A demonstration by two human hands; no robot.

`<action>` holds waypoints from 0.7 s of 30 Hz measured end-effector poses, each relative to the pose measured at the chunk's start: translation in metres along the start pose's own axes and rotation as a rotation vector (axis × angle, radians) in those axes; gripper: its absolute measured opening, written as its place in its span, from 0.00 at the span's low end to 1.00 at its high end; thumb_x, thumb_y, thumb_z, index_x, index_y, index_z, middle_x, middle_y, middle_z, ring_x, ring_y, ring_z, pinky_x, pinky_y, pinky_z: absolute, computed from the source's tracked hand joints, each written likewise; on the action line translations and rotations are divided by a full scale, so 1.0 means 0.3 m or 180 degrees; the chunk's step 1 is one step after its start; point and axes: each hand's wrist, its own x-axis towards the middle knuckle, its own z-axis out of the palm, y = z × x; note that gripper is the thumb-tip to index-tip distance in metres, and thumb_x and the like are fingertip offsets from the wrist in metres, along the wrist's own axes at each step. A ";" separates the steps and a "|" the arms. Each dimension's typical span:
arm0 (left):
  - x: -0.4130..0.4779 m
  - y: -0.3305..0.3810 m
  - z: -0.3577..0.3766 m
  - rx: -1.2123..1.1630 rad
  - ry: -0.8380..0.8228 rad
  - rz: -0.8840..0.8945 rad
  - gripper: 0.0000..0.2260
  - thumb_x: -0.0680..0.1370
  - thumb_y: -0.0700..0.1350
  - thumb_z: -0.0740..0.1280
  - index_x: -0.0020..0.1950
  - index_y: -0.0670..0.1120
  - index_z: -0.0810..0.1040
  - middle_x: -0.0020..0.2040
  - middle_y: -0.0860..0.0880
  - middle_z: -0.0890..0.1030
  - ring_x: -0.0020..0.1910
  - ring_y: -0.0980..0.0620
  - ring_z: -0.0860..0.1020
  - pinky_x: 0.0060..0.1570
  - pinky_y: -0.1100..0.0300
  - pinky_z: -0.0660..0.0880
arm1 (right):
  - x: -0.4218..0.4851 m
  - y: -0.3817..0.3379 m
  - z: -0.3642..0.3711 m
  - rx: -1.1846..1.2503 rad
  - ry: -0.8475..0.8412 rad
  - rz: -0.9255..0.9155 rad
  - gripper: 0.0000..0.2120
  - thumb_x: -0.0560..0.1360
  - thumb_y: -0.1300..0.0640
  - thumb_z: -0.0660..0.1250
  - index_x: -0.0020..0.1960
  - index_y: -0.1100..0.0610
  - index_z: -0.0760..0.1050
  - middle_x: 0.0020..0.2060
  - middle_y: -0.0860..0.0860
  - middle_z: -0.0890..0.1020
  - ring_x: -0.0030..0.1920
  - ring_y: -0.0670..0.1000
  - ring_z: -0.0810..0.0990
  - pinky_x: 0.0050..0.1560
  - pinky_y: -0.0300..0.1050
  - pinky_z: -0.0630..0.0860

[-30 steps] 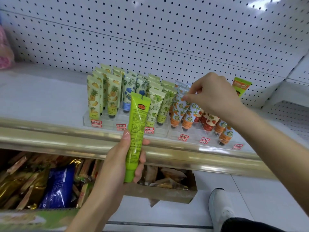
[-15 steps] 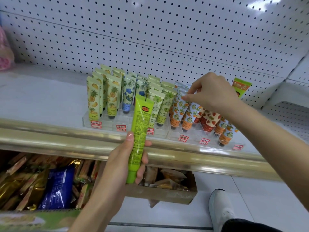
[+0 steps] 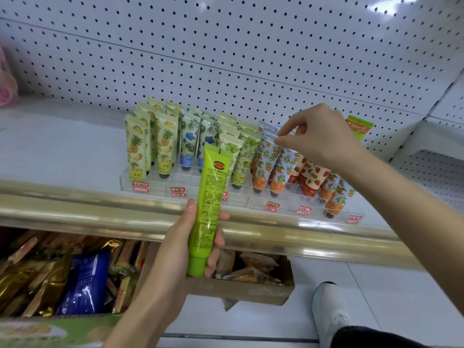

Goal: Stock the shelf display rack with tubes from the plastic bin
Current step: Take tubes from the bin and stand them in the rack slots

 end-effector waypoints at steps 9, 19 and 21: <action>-0.010 -0.014 0.053 0.0227 -0.0114 0.0038 0.22 0.73 0.59 0.63 0.53 0.41 0.79 0.34 0.45 0.78 0.24 0.50 0.71 0.23 0.61 0.67 | -0.197 -0.074 -0.008 0.1964 -0.1238 0.0180 0.14 0.71 0.43 0.67 0.53 0.49 0.77 0.25 0.48 0.78 0.23 0.45 0.70 0.24 0.32 0.65; 0.007 -0.064 0.155 0.1042 -0.0015 0.0851 0.13 0.70 0.50 0.74 0.47 0.47 0.75 0.34 0.48 0.82 0.24 0.54 0.71 0.23 0.63 0.68 | -0.260 -0.030 -0.006 0.2176 -0.1213 0.0480 0.13 0.74 0.50 0.68 0.36 0.56 0.75 0.25 0.52 0.74 0.21 0.41 0.68 0.22 0.31 0.64; 0.018 -0.077 0.173 0.1075 0.0009 0.1018 0.11 0.69 0.49 0.73 0.46 0.47 0.75 0.35 0.44 0.81 0.24 0.54 0.71 0.24 0.64 0.69 | -0.264 -0.013 -0.028 0.2167 -0.1125 0.0471 0.11 0.74 0.51 0.69 0.36 0.57 0.78 0.25 0.53 0.77 0.22 0.43 0.71 0.23 0.34 0.66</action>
